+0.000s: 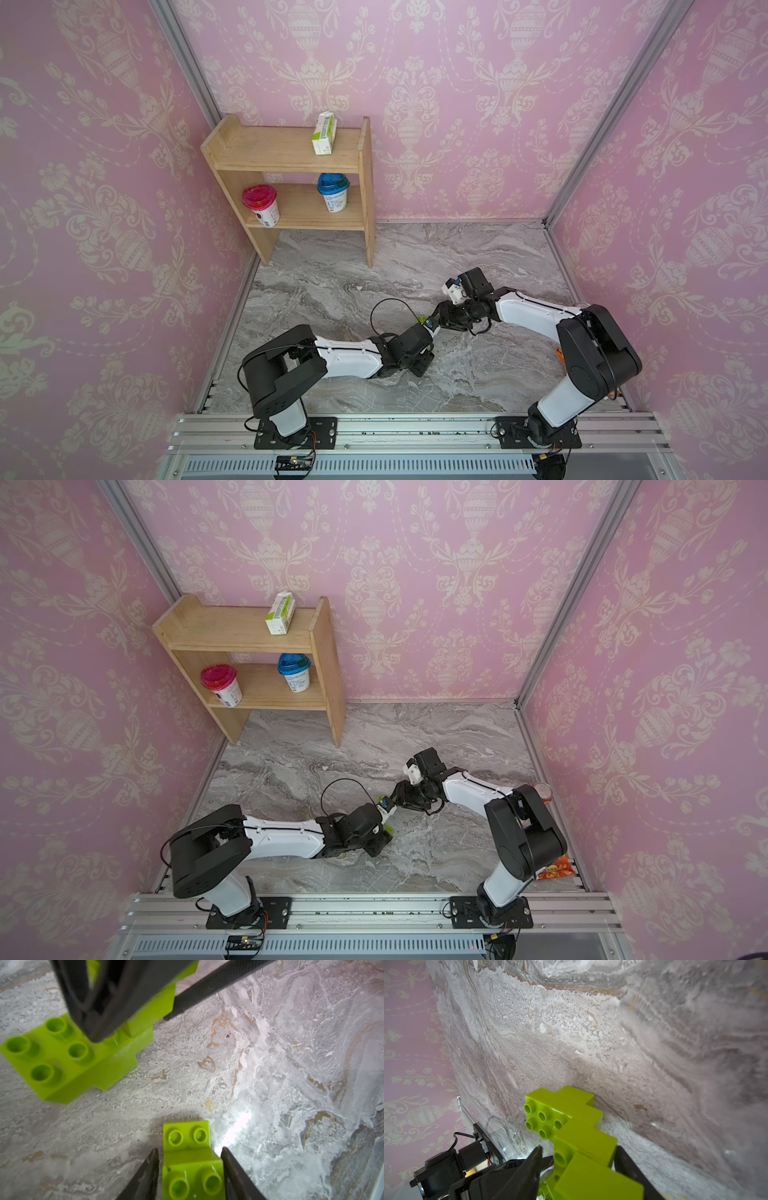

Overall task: Assemble the letter v with lego
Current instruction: Pick up the lego brick from the center of the board.

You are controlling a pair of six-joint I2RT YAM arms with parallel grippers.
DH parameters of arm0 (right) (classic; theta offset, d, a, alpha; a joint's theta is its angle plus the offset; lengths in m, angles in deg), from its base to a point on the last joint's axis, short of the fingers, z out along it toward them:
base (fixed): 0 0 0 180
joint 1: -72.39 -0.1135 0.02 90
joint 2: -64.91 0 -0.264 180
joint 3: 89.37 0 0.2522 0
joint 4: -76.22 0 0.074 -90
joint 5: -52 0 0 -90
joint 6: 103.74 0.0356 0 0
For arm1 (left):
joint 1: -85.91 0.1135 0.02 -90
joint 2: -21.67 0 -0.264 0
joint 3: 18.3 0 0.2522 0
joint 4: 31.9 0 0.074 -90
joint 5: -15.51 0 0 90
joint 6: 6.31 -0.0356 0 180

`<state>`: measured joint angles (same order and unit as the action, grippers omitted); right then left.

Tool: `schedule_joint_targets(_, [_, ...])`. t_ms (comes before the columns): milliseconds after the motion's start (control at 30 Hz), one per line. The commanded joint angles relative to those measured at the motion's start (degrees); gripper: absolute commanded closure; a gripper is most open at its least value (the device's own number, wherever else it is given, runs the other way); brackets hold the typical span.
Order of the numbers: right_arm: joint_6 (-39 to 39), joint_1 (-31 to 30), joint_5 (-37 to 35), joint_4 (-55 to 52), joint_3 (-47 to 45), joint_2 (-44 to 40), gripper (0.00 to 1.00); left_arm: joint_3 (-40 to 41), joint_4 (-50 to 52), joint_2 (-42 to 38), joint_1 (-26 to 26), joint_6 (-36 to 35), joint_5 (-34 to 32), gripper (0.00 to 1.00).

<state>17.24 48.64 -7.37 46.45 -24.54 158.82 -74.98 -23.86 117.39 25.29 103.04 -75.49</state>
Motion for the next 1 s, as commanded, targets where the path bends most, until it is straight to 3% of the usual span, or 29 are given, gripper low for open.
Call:
schedule_joint_targets(0, [-1.58,-0.05,-0.38,-1.11,1.16,-1.24,0.43,-0.58,1.94,1.13,-0.38,0.05,-0.29,0.51])
schedule_joint_targets(700, [-1.98,-0.07,-0.09,-1.39,1.05,-0.9,0.43,0.57,-1.05,-0.54,-0.38,1.28,-1.89,0.52])
schedule_joint_targets(967, [-2.02,-0.05,0.0,-1.39,1.05,-0.77,0.43,0.56,-0.88,-0.62,-0.38,1.26,-2.24,0.59])
